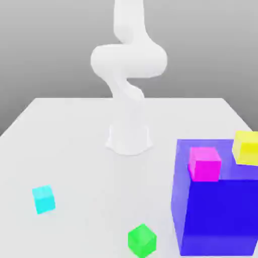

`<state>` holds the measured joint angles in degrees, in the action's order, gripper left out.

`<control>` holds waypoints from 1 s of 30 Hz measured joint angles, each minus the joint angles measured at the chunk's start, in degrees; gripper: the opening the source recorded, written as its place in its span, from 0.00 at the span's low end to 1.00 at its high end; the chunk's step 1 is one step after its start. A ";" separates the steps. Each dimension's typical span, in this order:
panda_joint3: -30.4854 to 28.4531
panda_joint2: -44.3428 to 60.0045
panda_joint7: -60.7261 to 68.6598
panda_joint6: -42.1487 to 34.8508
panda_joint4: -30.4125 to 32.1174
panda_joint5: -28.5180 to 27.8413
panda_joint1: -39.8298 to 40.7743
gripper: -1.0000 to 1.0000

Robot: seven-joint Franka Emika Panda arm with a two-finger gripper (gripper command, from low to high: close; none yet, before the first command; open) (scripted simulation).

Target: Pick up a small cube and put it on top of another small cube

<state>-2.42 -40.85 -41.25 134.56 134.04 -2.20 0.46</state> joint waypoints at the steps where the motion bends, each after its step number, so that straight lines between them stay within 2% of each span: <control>1: -1.12 2.13 2.04 1.22 0.98 -0.86 0.23 0.50; 11: -13.96 21.66 23.68 12.42 10.03 -5.20 2.27 0.50; 15: -19.29 29.66 34.54 17.04 13.68 -3.75 3.07 0.50; 19: -23.16 38.14 47.96 21.68 17.34 1.27 5.23 0.50; 24: -19.85 49.13 65.58 27.61 20.22 12.57 11.14 0.50; 28: -11.12 57.43 72.45 33.75 18.67 20.85 18.24 0.50; 29: -8.98 59.30 73.70 35.25 18.23 22.38 20.04 0.00; 30: -8.98 59.30 73.70 35.25 18.23 22.38 20.04 0.00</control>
<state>-11.41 18.45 32.45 169.80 152.27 20.18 20.50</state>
